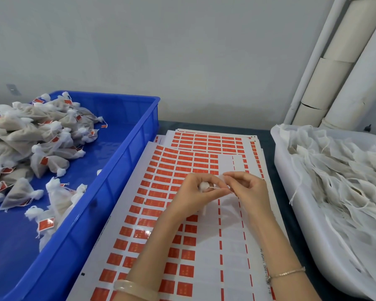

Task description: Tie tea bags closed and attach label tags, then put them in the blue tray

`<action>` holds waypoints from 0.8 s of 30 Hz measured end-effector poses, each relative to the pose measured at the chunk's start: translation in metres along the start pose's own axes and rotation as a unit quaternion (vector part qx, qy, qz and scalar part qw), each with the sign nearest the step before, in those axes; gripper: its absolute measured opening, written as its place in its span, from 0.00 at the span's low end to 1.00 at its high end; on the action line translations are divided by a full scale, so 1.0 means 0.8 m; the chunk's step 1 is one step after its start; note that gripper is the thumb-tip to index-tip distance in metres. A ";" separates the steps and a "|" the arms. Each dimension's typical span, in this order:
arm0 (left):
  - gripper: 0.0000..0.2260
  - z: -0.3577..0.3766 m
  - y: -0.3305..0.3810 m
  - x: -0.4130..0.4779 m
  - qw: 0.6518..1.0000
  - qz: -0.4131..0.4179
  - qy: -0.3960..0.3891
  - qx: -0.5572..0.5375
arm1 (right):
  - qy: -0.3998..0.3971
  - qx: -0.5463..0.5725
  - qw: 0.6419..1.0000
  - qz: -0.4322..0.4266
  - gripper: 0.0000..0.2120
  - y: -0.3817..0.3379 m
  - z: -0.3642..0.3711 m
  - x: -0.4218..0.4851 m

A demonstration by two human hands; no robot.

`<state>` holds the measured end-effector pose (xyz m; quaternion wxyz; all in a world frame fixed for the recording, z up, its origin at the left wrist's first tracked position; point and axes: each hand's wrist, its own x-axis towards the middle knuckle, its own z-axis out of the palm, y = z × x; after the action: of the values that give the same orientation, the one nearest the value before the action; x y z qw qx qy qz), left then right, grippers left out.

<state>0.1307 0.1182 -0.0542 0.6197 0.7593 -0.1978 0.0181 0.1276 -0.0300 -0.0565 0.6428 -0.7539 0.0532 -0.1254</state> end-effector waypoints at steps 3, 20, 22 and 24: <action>0.04 -0.002 -0.001 0.002 1.000 0.000 0.029 -0.009 | -0.001 -0.010 1.000 -0.007 0.08 0.001 0.002 0.000; 0.02 -0.008 -0.016 0.010 0.991 -0.053 0.104 0.061 | 0.015 0.006 1.000 0.008 0.05 0.010 -0.004 0.007; 0.04 -0.008 -0.014 0.009 0.992 -0.057 0.095 0.062 | 0.012 0.008 1.000 0.005 0.05 0.009 -0.005 0.007; 0.05 -0.007 -0.013 0.009 0.992 -0.066 0.092 0.061 | 0.009 0.011 1.000 0.003 0.05 0.008 -0.005 0.007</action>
<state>0.1422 0.1235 -0.0609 0.5873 0.8024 -0.0879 0.0586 0.1325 -0.0359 -0.0613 0.6507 -0.7456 0.0603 -0.1306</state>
